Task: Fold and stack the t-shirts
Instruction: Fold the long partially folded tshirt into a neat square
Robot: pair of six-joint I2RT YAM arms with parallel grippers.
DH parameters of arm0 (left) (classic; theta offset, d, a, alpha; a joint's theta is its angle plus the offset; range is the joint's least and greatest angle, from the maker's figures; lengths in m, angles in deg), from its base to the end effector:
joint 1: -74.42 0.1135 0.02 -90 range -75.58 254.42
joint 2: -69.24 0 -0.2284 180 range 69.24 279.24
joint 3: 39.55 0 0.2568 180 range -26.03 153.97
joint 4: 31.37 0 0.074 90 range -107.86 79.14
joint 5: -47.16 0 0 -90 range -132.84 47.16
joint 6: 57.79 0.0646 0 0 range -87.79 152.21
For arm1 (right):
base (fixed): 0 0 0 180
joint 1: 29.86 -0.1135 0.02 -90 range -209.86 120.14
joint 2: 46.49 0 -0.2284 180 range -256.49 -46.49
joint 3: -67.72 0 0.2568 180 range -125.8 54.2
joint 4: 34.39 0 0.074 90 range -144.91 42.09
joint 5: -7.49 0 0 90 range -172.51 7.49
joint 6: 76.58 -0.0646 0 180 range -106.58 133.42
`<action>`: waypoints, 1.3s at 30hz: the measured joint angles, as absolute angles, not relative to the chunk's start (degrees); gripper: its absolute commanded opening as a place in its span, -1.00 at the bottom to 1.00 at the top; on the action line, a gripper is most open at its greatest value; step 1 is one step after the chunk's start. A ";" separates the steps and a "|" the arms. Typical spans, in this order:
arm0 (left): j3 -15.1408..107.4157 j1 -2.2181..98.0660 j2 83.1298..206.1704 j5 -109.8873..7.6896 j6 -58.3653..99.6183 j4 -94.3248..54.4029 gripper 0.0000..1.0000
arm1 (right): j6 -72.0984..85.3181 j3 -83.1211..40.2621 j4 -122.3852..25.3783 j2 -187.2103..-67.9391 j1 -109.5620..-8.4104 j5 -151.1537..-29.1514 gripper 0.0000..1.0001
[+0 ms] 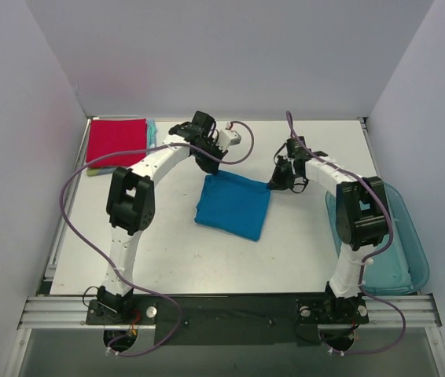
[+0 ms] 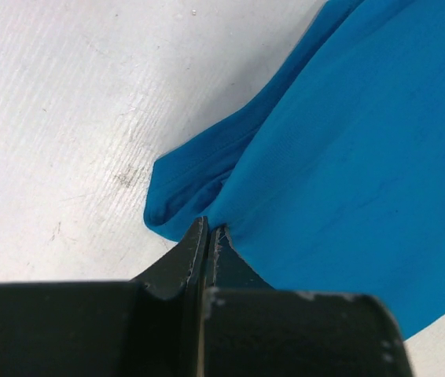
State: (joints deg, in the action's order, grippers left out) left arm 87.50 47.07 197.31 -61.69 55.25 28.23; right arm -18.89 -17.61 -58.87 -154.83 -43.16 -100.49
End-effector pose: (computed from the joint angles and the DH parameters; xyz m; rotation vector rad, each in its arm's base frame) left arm 0.4202 -0.2409 0.1710 1.2121 2.3100 -0.4580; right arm 0.4039 0.1160 0.1301 0.2586 2.4673 0.7344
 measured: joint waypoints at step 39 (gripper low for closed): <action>86.06 50.44 193.64 -49.17 50.84 27.11 0.38 | -11.77 -35.16 -66.45 -162.30 -43.44 -103.61 -0.15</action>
State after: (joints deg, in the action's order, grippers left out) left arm 86.06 50.44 193.64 -49.17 50.84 27.11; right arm -11.77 -35.16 -66.45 -162.30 -43.44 -103.61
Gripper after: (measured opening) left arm 0.670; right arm 0.416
